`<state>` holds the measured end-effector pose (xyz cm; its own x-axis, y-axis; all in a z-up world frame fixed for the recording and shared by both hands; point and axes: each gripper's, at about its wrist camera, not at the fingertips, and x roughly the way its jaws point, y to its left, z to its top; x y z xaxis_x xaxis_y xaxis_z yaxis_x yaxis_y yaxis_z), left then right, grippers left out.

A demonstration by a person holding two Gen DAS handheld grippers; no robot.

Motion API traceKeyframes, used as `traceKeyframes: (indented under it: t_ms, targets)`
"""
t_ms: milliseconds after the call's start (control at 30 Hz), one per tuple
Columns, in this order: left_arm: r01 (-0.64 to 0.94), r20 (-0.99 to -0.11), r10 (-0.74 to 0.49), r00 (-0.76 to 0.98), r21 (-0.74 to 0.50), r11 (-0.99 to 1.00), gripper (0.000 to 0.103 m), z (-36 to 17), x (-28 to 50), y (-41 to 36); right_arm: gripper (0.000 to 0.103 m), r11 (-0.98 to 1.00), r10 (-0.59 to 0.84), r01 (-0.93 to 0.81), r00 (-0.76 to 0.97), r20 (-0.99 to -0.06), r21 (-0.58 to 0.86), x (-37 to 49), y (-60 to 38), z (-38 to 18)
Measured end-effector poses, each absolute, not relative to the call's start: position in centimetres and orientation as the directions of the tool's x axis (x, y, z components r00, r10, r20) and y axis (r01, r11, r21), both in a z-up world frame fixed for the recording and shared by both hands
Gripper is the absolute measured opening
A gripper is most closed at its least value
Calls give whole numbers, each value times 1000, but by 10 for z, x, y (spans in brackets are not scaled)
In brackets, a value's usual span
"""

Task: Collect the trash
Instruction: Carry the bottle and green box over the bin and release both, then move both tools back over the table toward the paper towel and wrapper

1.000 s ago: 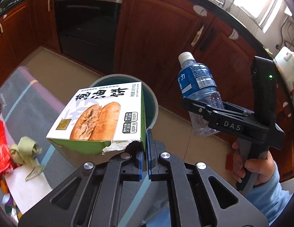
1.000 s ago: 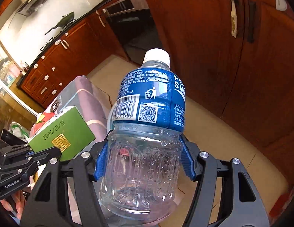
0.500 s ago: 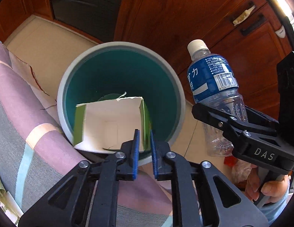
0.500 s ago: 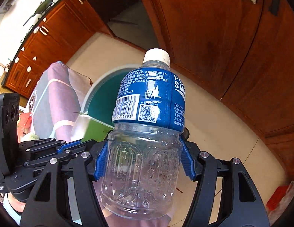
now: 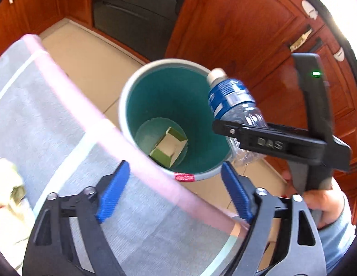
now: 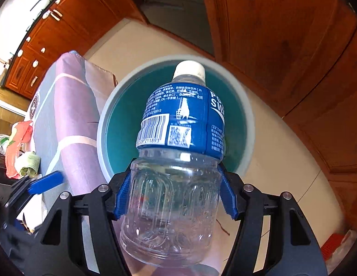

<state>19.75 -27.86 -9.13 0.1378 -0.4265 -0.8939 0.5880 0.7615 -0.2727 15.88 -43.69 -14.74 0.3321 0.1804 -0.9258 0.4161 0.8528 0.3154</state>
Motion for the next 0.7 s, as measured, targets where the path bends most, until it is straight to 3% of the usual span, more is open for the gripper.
traceKeyframes:
  t_ms: [100, 400, 700]
  targets:
    - [586, -882, -443, 163, -275, 762, 94, -82, 197, -265, 78, 847, 177, 432, 322, -930, 310, 166, -430, -150]
    - [599, -872, -459, 172, -277, 751, 97, -71, 172, -236, 87, 850, 118, 455, 325, -938, 264, 155, -422, -136]
    - [570, -858, -476, 191, -298, 766, 97, -62, 153, -187, 87, 844, 84, 485, 307, -948, 231, 145, -407, -127]
